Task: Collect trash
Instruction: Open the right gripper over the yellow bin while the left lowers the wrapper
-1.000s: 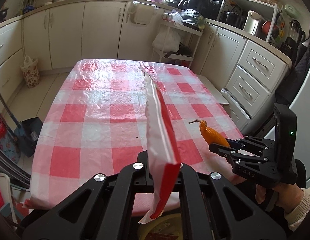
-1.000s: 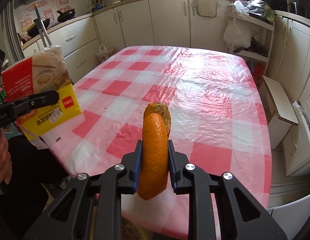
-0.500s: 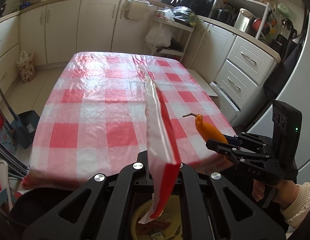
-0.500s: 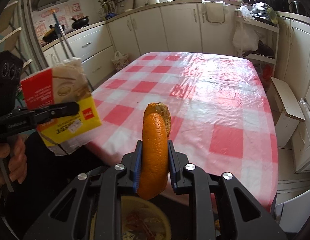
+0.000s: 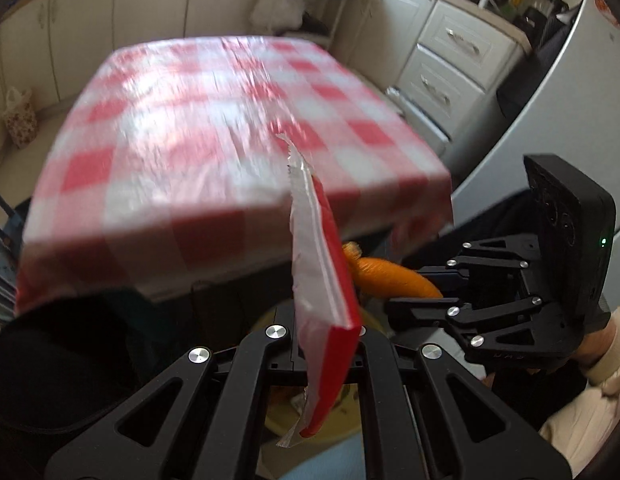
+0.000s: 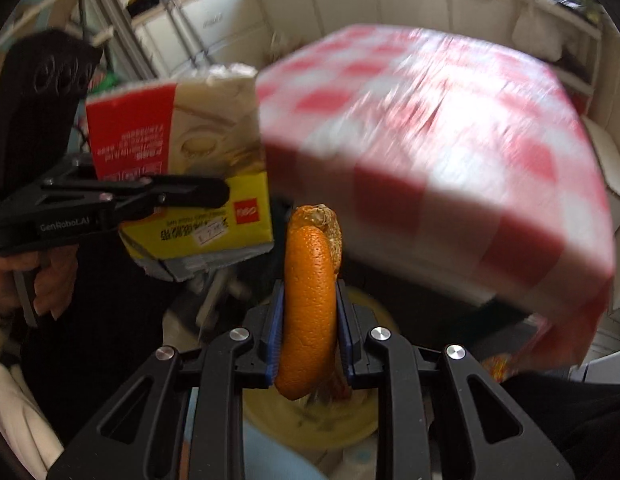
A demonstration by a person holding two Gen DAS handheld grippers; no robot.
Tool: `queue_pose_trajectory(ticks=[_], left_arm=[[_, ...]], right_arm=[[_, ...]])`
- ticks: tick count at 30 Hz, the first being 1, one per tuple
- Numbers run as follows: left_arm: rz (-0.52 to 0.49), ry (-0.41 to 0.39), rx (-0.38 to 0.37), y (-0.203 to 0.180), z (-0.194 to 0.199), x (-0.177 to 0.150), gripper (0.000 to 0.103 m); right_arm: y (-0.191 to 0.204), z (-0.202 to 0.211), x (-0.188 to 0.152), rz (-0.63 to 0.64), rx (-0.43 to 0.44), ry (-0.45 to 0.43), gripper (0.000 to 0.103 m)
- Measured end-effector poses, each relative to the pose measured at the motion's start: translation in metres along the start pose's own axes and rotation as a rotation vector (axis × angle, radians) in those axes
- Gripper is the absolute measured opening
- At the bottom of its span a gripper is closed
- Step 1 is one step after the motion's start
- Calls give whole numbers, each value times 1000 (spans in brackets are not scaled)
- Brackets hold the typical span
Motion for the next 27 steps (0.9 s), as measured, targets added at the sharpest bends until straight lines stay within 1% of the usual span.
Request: queue_pose_trajectory(ticks=[4, 11, 14, 16, 17, 18, 20, 23, 25, 27], left_arm=[[1, 45, -14, -4, -7, -21, 3], [-29, 134, -24, -15, -19, -38, 3], [-40, 174, -27, -20, -25, -46, 3], [-42, 221, -30, -23, -31, -52, 3], [-43, 243, -31, -24, -34, -56, 3], [-45, 260, -34, -25, -36, -58, 3], [-48, 288, -38, -27, -38, -61, 4], [-54, 301, -35, -28, -38, -62, 4], [-52, 296, -32, -30, -38, -60, 8], [-45, 290, -27, -30, -39, -58, 13]], right_arm=[[5, -16, -9, 16, -6, 92, 24], [0, -30, -21, -28, -9, 187, 24], [-1, -37, -30, -40, -3, 243, 26], [0, -40, -35, -41, -11, 271, 31], [0, -40, -36, -42, -14, 277, 40], [-2, -40, -36, -43, -16, 277, 43], [-5, -36, -34, -54, -14, 263, 43], [-11, -31, -32, -91, -19, 229, 50], [-13, -29, -29, -109, -22, 203, 52], [-17, -25, -28, -129, -33, 160, 60]])
Point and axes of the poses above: each gripper's, at about its wrist camera, not at the fingertips, and z roughly against the way its jaws point, y to its left, x to its top, the point moved 3 cm from there along -z, roughly the way its jaws point, and after that the axes turned 3 degrees about -z, right-handed, at the moved point
